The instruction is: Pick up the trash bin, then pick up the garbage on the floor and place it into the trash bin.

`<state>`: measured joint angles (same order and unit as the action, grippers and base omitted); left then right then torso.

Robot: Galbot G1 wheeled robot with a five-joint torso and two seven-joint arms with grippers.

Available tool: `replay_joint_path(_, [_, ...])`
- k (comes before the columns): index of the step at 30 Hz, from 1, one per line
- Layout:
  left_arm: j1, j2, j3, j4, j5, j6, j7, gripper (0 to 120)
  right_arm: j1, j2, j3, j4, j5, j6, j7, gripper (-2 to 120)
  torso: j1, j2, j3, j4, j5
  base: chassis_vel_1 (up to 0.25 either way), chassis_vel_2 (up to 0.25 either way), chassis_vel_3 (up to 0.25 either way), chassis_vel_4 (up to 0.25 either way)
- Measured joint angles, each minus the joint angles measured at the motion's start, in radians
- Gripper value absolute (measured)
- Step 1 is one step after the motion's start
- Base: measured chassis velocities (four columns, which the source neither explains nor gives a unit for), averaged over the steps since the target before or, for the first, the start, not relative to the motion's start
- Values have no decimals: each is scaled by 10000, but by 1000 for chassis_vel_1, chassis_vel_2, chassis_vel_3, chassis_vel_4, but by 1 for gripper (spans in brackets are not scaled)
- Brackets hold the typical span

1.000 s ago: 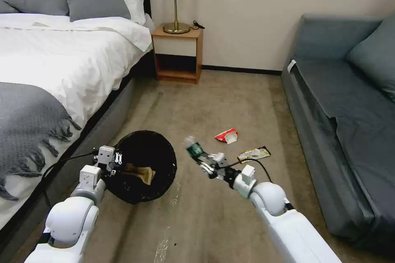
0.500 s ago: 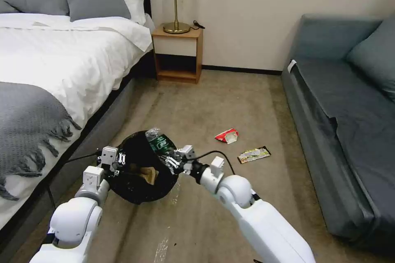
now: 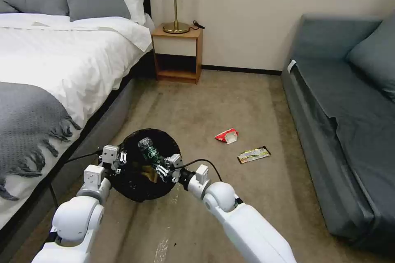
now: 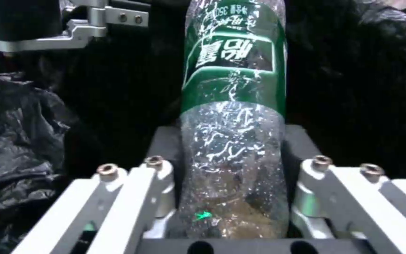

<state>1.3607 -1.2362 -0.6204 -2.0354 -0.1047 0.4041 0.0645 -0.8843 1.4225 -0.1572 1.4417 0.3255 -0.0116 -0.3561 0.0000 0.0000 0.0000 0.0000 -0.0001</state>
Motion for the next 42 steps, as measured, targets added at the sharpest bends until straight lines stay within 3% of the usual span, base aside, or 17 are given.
replay_joint_path(1, [12, -14, 1, 12, 0, -13, 3, 7, -1, 20, -41, 8, -23, -19, 76, 43, 0, 0, 0, 0, 1, 0, 0, 0, 0])
replay_joint_path(3, [17, -22, 2, 20, 1, -18, 4, 7, -3, 26, -68, 26, -30, -39, 119, 45, 0, 0, 0, 0, 1, 0, 0, 0, 0])
replay_joint_path(9, [-5, -105, 0, 101, 33, -34, 27, 7, -35, 58, -146, 115, -163, -93, 231, 73, 0, 0, 0, 0, 0, 0, 0, 0, 0])
replay_joint_path(17, [1, -135, -1, 146, 84, -51, 35, 7, -144, -30, -9, 18, -298, 85, 195, 99, 0, 0, 0, 0, 0, 0, 0, 0, 0])
replay_joint_path(27, [-58, -97, -11, 179, 103, -58, 36, 7, -215, -204, 136, 227, -315, 197, 183, 100, 0, 0, 0, 0, 1, 0, 0, 0, 0])
replay_joint_path(42, [-67, -101, -7, 244, 129, -125, -1, 7, -402, -490, 1855, 371, 295, 673, 346, 100, 0, 0, 0, 0, 2, 0, 0, 0, 0])
